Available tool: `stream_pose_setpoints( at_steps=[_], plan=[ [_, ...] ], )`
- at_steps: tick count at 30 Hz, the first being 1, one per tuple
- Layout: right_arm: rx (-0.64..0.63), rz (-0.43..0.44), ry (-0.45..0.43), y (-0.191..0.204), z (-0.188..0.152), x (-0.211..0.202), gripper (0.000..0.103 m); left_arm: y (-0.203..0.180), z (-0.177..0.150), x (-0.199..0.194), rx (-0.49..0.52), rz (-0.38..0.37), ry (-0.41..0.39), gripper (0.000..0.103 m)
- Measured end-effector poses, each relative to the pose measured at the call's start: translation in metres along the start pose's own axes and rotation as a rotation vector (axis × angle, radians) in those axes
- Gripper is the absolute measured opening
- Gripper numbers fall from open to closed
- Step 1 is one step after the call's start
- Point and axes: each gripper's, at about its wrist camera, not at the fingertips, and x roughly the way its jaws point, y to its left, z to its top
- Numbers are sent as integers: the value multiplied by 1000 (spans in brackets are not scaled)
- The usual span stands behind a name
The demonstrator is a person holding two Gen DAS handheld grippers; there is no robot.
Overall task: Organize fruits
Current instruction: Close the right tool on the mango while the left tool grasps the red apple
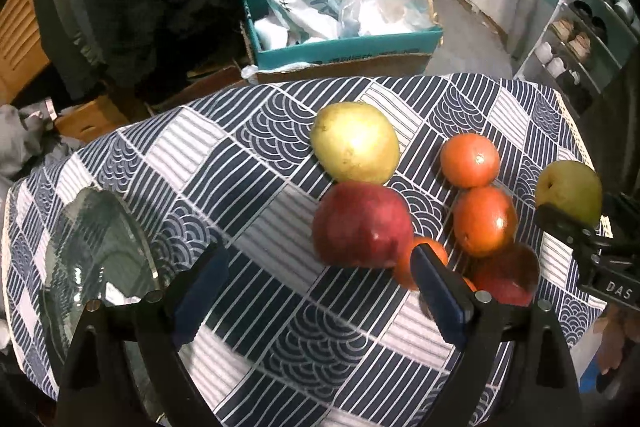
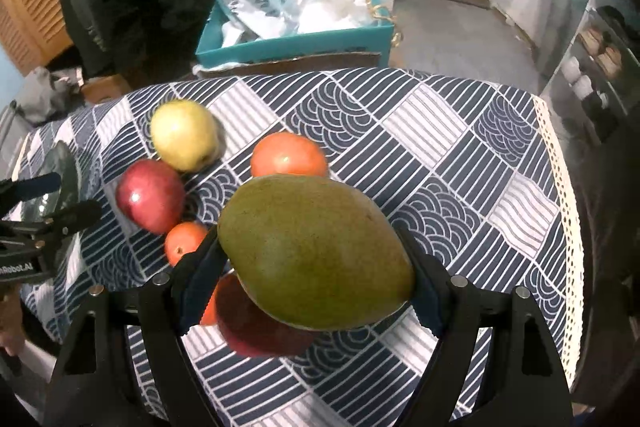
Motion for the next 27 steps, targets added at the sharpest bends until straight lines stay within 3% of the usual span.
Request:
stream_pose_setpoints(
  at_steps=[18, 23, 27],
  plan=[
    [43, -5, 32, -18, 2, 18, 82, -19, 12, 63, -31, -76, 106, 93],
    [39, 1, 38, -17, 1, 21, 82, -18, 8, 75, -33, -100, 136, 81],
    [39, 6, 41, -17, 1, 23, 82, -17, 6, 76, -40, -136, 133, 77]
  ],
)
